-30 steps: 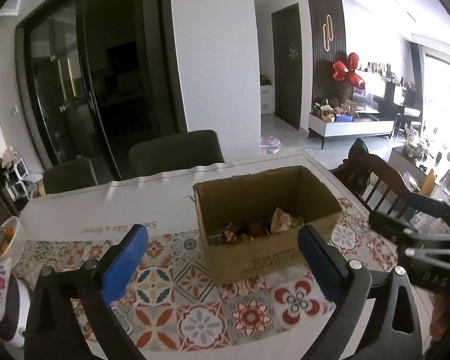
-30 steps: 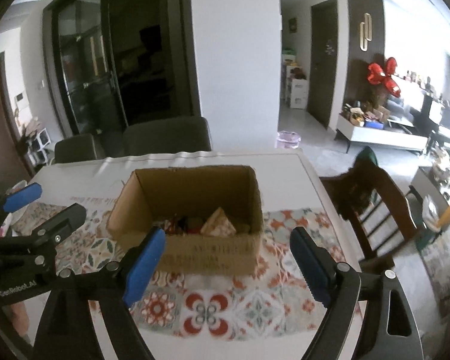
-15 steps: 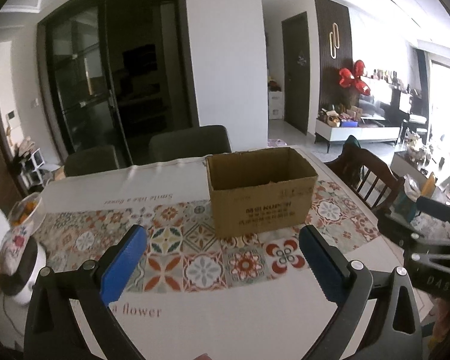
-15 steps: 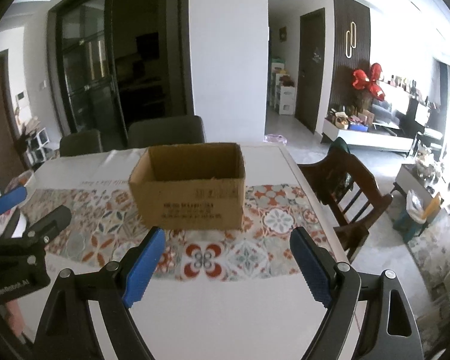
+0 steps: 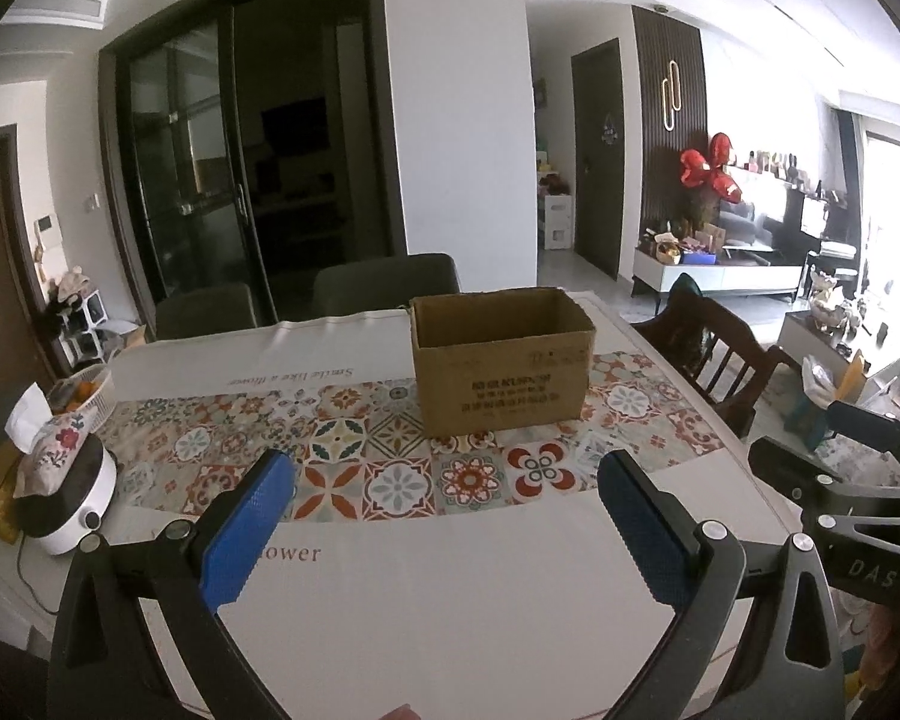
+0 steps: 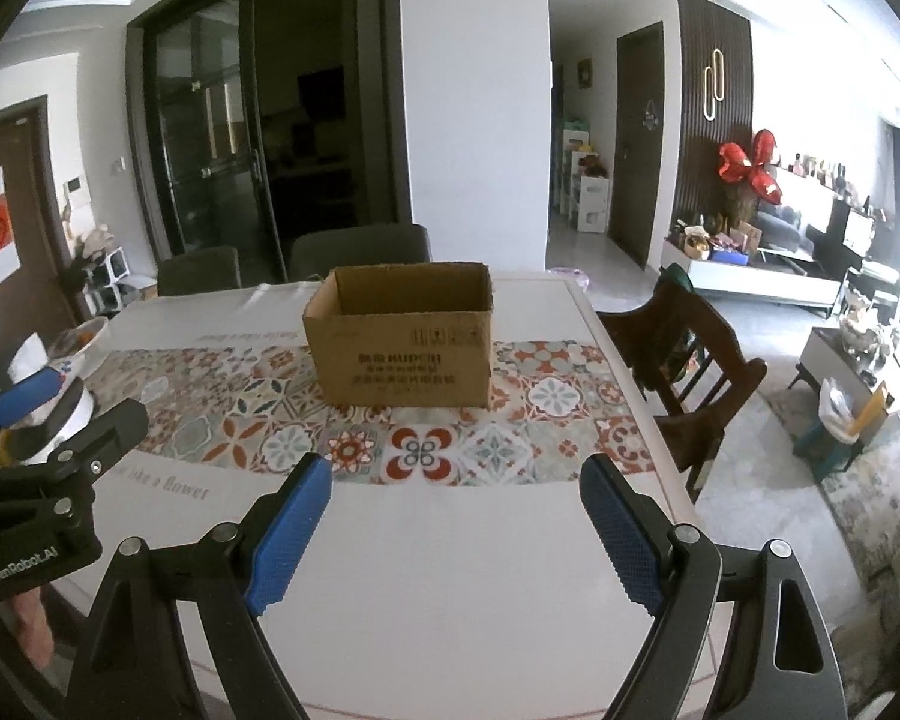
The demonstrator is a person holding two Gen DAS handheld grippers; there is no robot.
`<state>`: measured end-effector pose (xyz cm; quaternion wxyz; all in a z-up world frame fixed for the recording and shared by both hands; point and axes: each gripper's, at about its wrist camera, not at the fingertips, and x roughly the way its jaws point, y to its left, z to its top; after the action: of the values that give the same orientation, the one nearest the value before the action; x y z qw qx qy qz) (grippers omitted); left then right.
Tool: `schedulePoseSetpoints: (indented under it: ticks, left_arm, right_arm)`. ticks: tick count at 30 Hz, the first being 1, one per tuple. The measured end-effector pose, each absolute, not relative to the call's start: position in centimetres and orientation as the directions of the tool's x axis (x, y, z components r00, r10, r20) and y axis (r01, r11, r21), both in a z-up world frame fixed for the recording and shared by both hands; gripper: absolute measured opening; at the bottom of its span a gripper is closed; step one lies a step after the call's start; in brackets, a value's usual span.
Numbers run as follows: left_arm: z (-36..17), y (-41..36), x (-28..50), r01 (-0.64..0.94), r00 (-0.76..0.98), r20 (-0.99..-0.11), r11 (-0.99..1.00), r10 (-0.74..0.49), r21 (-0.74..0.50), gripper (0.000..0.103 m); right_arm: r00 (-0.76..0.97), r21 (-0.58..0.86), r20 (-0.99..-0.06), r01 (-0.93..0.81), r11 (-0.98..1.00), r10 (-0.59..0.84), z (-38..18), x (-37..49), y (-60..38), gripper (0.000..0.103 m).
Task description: Organize snacks
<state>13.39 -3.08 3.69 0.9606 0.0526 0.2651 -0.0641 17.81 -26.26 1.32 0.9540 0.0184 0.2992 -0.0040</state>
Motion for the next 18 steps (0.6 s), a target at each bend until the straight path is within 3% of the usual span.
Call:
schedulePoseSetpoints:
  ticks: [18]
  left_arm:
    - [4.5, -3.6, 10.0, 0.146, 0.87, -0.485, 0.987, -0.092, 0.075, 0.103]
  right_arm:
    - [0.836, 0.031, -0.548, 0.007, 1.0, 0.011, 1.9, 14.0, -26.7, 0.086]
